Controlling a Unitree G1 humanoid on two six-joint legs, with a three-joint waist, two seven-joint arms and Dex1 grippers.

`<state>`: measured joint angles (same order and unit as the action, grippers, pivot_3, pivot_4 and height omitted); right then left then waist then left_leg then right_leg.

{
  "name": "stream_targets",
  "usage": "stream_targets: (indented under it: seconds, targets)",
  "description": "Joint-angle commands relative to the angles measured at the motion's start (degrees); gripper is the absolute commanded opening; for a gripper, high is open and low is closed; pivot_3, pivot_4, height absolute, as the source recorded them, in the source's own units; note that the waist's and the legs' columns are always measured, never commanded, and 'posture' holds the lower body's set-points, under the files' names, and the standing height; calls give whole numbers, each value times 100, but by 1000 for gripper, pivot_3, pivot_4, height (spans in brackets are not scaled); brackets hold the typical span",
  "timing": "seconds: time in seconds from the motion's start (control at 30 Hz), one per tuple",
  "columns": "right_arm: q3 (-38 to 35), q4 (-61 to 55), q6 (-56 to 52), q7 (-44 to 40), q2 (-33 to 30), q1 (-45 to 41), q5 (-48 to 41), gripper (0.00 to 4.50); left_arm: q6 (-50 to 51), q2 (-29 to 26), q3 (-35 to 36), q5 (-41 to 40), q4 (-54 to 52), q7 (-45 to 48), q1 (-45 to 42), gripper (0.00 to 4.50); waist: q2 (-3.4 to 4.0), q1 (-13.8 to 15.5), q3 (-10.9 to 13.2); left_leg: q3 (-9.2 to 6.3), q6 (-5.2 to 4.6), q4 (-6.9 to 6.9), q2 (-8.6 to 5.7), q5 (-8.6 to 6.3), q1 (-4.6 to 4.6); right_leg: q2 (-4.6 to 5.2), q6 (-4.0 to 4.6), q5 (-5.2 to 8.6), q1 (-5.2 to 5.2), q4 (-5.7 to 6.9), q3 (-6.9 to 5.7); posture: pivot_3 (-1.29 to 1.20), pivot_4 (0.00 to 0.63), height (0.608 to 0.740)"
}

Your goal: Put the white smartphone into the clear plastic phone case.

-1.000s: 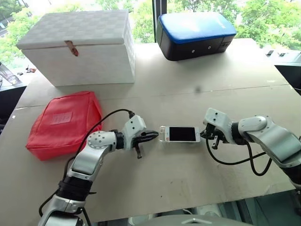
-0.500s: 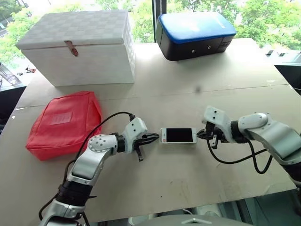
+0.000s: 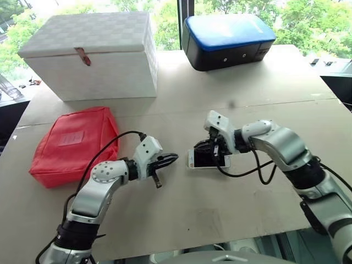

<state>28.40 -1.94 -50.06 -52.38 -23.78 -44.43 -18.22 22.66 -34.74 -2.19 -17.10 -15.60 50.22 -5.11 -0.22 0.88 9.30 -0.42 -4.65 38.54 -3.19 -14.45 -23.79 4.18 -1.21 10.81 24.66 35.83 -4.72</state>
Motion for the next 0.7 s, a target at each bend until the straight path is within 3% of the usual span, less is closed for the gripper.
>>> stream_targets:
  seconds: [0.03,0.17,0.4,0.53,0.7]
  targets:
    - [589,557,353,-236,45,-135,516,0,19,-55,139,-110,-287,-59,56,80,0,-1,0,0,0,0,0,0,3,-1,0,0,0,0,0,0,150,740]
    - [1103,1164,564,-455,-30,-28,988,0,6,-39,145,-125,-331,-136,122,80,-1,-11,-12,0,2,-1,-1,0,14,-7,0,0,-3,3,4,0,150,740]
    - [950,1316,658,-457,-65,249,1177,0,-101,-27,116,-124,-297,-166,219,80,16,5,-24,-3,1,-15,0,-33,112,-3,-5,26,-97,-3,4,0,150,740]
    - [-129,771,590,-243,204,440,544,0,-204,3,16,-86,-183,-111,181,80,17,25,-29,-7,2,-14,-1,-32,113,-5,-22,17,-98,0,2,0,150,740]
    - [-1158,-722,-1,-150,-125,671,-101,0,-397,1,-119,-15,62,30,108,80,27,10,-15,-6,28,-14,-1,-16,89,-5,-2,4,-77,2,3,0,150,740]
